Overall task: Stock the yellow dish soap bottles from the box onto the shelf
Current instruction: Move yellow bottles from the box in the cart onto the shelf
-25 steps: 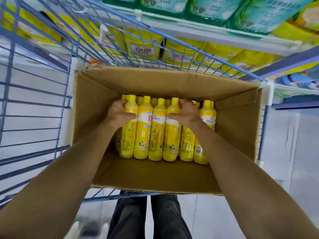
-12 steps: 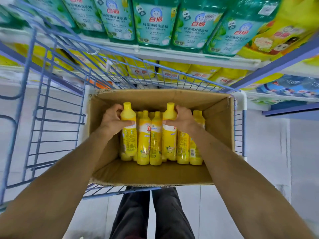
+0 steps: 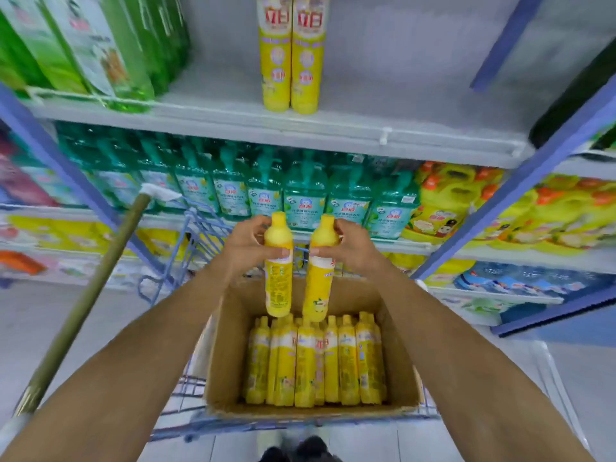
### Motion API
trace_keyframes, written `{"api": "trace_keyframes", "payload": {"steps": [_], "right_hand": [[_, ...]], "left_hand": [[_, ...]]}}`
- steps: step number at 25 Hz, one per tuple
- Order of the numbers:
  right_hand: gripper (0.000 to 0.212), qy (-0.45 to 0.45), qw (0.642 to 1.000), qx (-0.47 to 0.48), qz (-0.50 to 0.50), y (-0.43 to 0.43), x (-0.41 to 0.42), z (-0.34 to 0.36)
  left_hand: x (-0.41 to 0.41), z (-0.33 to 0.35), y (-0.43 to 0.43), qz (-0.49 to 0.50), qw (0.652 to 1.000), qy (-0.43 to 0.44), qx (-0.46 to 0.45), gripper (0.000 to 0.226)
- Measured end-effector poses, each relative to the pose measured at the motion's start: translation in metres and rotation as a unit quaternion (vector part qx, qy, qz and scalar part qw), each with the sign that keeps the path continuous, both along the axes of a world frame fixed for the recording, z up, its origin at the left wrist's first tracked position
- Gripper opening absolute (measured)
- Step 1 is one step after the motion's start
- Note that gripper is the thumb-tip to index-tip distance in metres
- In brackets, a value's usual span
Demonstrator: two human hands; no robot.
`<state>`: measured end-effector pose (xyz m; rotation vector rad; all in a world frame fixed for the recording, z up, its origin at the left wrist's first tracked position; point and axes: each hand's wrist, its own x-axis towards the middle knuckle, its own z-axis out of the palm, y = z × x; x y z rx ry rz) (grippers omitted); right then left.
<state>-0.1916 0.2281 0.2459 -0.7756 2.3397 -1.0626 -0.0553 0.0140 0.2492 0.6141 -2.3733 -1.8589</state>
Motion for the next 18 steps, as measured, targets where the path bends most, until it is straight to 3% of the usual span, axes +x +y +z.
{"api": "trace_keyframes", "payload": {"steps": [7, 14, 18], "right_hand": [[0.057, 0.126, 0.988, -0.084, -0.019, -0.018, -0.007, 0.146], [0.046, 0.143, 0.975, -0.166, -0.019, -0.012, -0.007, 0.22], [0.04, 0.156, 0.967, -0.2, -0.016, -0.005, -0.031, 0.246]], "left_hand": [[-0.01, 0.133, -0.012, 0.015, 0.988, 0.139, -0.069, 0.054], [-0.028, 0.216, -0.005, 0.025, 0.972, 0.215, -0.091, 0.062], [-0.054, 0.248, 0.012, 0.027, 0.962, 0.254, -0.096, 0.054]]}}
